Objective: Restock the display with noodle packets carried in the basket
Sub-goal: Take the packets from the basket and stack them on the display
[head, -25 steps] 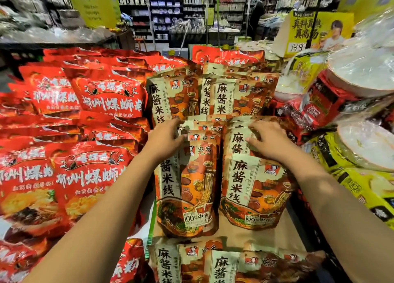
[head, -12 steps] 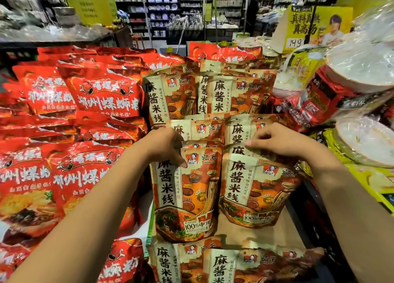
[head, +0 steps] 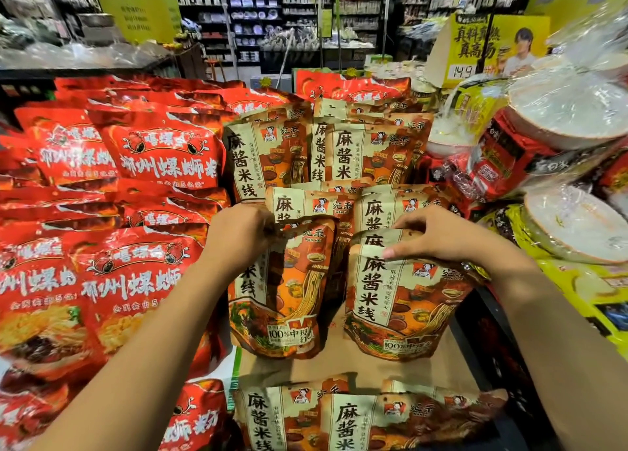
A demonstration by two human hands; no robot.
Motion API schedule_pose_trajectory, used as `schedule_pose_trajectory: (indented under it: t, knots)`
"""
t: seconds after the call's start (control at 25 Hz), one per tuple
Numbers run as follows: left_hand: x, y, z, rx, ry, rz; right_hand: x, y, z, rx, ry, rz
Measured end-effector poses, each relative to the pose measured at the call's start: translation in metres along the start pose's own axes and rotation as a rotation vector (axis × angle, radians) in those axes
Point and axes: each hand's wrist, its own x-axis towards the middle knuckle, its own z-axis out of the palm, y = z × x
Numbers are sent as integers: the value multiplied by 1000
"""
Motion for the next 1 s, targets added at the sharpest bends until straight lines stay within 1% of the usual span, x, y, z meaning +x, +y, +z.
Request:
schedule_pose_trajectory:
  t: [0.08, 0.16, 0.24, 0.32, 0.48, 0.64, 0.76, 0.84, 0.92, 1.0]
  knots:
    - [-7, 2, -1, -5, -44, -29, 1, 2, 5, 12, 28, -5]
    - [-6, 0, -7, -35, -157, -67, 3, -1, 8, 31, 40, -27]
    - [-2, -3, -16, -162, -276, -97, 6, -3, 10, 32, 53, -62]
    - [-2, -4, -21, -287, -333, -126, 11, 0, 9, 17, 85, -80]
    - [-2, -5, -22, -506, -320, -133, 13, 11, 5, 32, 130, -76]
    - [11, -7, -25, -583, -379, -118, 16, 11, -8, 74, 121, -51]
    - [13, -1, -16, -687, -314, -80, 26, 7, -12, -34, 45, -105]
    - [12, -1, -11, -752, -270, -91, 29, 6, -11, -68, 18, -124]
    - [10, -5, -9, -820, -252, -132, 31, 9, -11, -55, 40, -123]
    - [9, -8, -5, -865, -233, -155, 29, 12, -9, 14, 63, -106]
